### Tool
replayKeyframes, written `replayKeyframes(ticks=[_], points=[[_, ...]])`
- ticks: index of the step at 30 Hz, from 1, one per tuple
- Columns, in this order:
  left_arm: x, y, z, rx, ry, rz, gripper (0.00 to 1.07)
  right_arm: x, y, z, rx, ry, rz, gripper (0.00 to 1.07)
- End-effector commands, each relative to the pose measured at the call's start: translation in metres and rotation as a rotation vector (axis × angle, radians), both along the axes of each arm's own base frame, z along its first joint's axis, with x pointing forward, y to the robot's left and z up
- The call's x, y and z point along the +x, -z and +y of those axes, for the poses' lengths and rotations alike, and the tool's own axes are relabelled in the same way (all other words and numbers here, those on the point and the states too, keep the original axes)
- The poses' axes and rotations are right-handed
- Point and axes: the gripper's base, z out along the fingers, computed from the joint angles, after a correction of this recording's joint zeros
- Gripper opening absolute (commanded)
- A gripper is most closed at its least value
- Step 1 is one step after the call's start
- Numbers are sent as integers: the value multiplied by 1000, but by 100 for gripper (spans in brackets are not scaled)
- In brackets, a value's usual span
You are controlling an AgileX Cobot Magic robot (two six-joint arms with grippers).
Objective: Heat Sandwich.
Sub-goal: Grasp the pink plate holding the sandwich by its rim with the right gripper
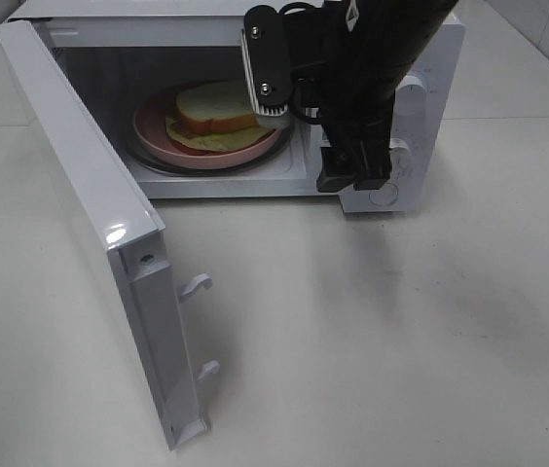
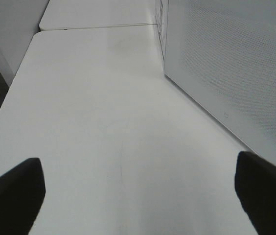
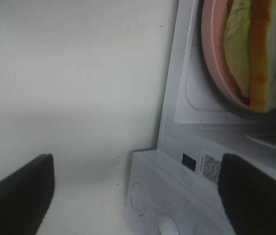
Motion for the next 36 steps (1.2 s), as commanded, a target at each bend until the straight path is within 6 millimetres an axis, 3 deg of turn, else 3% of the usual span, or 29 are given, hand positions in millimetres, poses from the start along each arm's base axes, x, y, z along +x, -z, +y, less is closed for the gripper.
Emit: replayKeyframes(ticks=[1, 10, 25, 36], points=[[-3, 1, -1, -9, 1, -31, 103, 9, 3, 10, 20, -5, -24, 86], [-3, 1, -1, -9, 1, -31, 103, 30, 19, 26, 49, -14, -54, 85], [-3, 1, -1, -9, 1, -31, 103, 62, 70, 58, 86, 3, -54, 83], [-3, 1, -1, -9, 1, -31, 103, 84, 86, 74, 91, 3, -67, 82]])
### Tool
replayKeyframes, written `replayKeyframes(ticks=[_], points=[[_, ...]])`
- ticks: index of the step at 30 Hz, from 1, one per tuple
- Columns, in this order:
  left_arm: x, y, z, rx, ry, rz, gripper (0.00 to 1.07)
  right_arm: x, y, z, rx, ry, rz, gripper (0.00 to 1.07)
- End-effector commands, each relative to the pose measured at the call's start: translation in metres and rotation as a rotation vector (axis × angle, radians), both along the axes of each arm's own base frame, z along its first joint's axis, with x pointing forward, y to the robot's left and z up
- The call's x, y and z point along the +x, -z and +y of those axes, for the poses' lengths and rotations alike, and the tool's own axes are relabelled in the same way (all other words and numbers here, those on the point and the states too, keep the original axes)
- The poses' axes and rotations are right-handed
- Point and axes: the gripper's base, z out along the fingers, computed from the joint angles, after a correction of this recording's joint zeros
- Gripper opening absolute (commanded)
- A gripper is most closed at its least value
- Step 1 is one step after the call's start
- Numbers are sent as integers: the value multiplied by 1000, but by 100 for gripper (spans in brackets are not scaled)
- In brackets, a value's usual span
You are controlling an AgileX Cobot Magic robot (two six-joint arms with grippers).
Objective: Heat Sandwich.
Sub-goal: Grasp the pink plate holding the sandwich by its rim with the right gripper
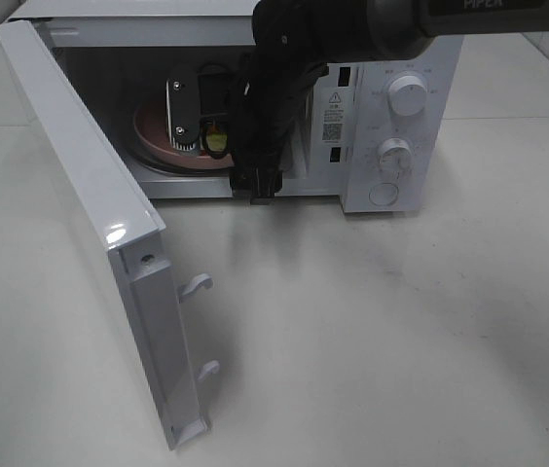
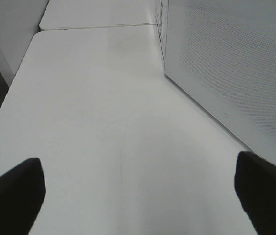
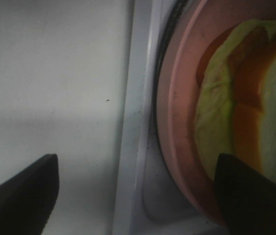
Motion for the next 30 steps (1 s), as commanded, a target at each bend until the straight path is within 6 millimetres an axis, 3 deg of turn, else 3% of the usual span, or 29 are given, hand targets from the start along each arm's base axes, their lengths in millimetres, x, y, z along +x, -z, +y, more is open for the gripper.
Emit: replayKeyframes(ticks=[1, 12, 23, 26, 27, 28, 30], points=[[-3, 1, -1, -9, 1, -31, 103, 7, 4, 7, 6, 1, -8, 82], [-3, 1, -1, -9, 1, -31, 103, 32, 17, 22, 29, 45, -51, 79], [-3, 1, 0, -7, 0, -31, 103, 33, 31, 24, 15, 52, -22, 70], [-3, 1, 0, -7, 0, -31, 103, 33, 31, 23, 12, 57, -15, 61], [-3, 1, 0, -7, 0, -31, 103, 32, 31, 23, 8, 58, -11, 51], [-3, 1, 0, -7, 0, -31, 103, 32, 31, 23, 8, 58, -11, 51], [-3, 1, 0, -7, 0, -31, 103, 32, 32, 22, 1, 60, -3, 37]])
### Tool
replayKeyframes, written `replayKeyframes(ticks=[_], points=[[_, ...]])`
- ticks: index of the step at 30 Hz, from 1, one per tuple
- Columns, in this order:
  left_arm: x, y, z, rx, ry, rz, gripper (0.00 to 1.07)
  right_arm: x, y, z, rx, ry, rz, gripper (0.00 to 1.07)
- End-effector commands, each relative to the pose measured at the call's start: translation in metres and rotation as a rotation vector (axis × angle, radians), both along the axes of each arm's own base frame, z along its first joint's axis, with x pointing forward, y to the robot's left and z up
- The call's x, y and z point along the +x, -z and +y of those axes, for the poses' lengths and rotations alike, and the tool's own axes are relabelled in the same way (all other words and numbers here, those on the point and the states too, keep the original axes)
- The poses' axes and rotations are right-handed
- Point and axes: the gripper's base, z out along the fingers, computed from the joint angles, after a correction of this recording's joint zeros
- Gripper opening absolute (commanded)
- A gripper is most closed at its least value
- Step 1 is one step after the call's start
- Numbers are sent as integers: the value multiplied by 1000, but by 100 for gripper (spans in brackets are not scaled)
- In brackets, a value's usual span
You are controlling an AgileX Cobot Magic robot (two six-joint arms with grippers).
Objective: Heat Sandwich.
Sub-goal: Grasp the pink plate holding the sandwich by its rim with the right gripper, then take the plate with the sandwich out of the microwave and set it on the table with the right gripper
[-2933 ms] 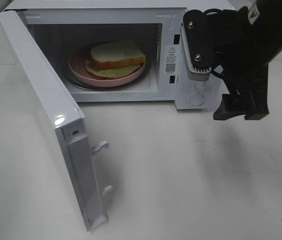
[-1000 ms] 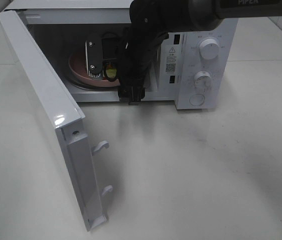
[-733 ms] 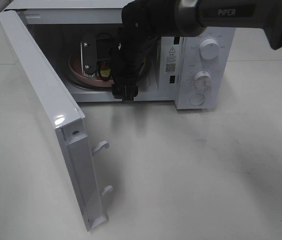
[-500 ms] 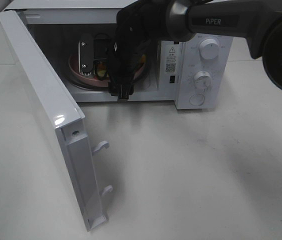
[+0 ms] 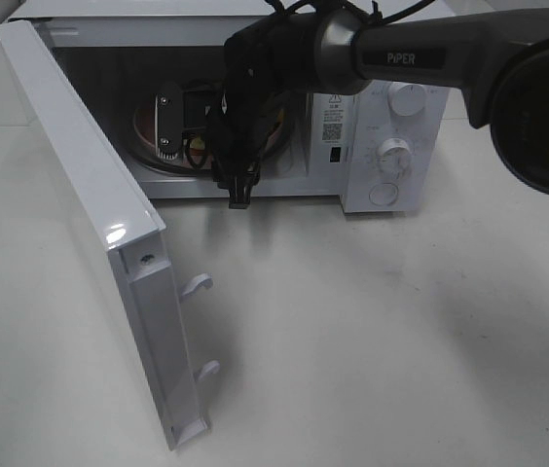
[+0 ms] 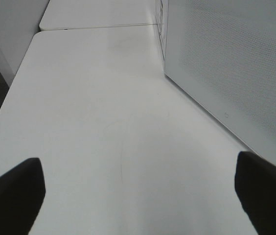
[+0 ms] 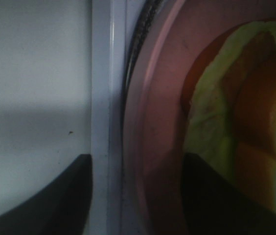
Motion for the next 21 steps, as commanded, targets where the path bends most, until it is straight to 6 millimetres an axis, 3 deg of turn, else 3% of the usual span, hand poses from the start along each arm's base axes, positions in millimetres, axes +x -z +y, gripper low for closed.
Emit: replayKeyframes(ticks=[1, 2, 3, 5, 21], points=[[-3, 1, 0, -7, 0, -31, 103, -2, -2, 1, -9, 6, 15, 29], [-3, 1, 0, -7, 0, -31, 103, -2, -2, 1, -9, 6, 15, 29], [-3, 1, 0, -7, 0, -31, 103, -3, -2, 0, -13, 8, 22, 11], [-3, 1, 0, -7, 0, -31, 103, -3, -2, 0, -9, 10, 25, 0], [-3, 1, 0, -7, 0, -31, 103, -4, -4, -1, -16, 2, 43, 0]])
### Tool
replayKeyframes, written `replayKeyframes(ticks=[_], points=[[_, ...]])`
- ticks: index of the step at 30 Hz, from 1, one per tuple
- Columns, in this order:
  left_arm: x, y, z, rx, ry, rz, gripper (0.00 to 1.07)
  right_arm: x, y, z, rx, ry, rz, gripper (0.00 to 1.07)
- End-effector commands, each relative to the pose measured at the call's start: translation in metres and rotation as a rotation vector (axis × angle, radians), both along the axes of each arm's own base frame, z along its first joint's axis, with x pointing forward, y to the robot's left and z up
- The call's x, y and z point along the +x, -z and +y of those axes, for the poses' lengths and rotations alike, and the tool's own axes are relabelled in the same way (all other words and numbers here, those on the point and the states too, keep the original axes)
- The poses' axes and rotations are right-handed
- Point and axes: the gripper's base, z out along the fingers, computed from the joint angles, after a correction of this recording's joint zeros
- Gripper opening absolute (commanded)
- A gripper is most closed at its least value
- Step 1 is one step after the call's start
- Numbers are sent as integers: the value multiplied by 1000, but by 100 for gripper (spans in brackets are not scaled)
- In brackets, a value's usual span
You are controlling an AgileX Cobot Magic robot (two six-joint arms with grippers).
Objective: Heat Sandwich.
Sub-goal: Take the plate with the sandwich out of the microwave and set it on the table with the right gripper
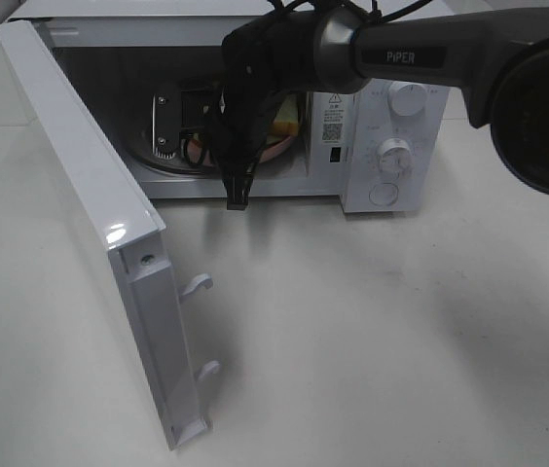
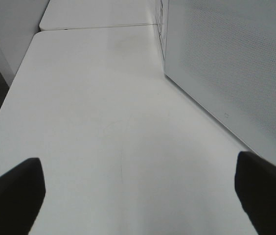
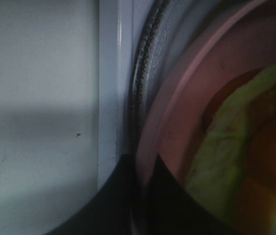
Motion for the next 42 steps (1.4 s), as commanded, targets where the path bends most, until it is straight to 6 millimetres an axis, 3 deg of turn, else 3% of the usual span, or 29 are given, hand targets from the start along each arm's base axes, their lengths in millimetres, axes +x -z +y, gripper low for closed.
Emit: replayKeyframes(ticks=[1, 13, 42], points=[[-3, 1, 0, -7, 0, -31, 103, -3, -5, -2, -22, -9, 23, 0], [-3, 1, 0, -7, 0, -31, 103, -19, -29, -6, -122, -245, 80, 0], [-3, 1, 0, -7, 0, -31, 103, -72, -70, -37, -111, -478, 129, 0]])
